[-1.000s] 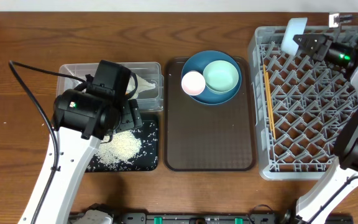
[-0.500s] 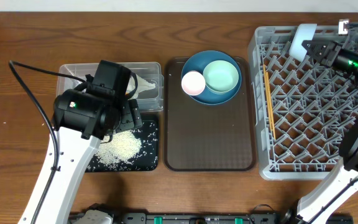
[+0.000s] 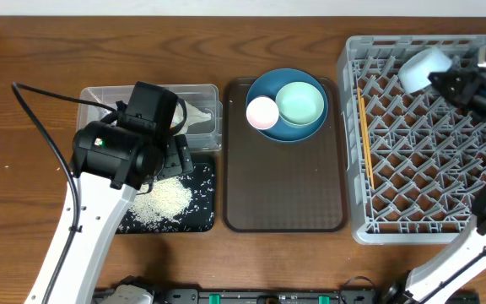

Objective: Sort waste into correct bins and load items into the dishwasher rack
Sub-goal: 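Lower the bowl into the back of the rack and release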

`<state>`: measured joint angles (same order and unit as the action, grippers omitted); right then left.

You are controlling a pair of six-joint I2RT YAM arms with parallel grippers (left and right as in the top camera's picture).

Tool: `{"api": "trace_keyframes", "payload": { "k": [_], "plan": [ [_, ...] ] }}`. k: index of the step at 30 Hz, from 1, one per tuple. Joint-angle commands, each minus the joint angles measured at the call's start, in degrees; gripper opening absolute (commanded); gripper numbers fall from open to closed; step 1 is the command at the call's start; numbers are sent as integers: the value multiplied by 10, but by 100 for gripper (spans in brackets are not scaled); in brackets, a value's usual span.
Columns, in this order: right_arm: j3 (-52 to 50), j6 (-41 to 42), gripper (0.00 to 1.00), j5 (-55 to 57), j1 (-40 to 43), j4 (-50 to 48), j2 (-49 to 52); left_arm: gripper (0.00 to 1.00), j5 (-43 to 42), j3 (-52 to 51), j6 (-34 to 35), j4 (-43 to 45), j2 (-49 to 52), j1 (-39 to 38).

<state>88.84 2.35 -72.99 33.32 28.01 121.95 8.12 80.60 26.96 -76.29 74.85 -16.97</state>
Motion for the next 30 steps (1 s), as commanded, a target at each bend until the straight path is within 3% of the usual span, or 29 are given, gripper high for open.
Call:
{"api": "trace_keyframes", "payload": {
  "k": [1,9,20,30],
  "plan": [
    [-4,-7,16,-3,24,19,0,95,9,-1,-3,-2,2,3],
    [-4,-7,34,-3,52,47,-4,95,9,-1,-3,-2,2,3],
    [-4,-7,35,0,59,65,-37,95,9,-1,-3,-2,2,3],
    [-4,-42,38,264,-17,100,-163,95,9,-1,-3,-2,2,3]
  ]
}}
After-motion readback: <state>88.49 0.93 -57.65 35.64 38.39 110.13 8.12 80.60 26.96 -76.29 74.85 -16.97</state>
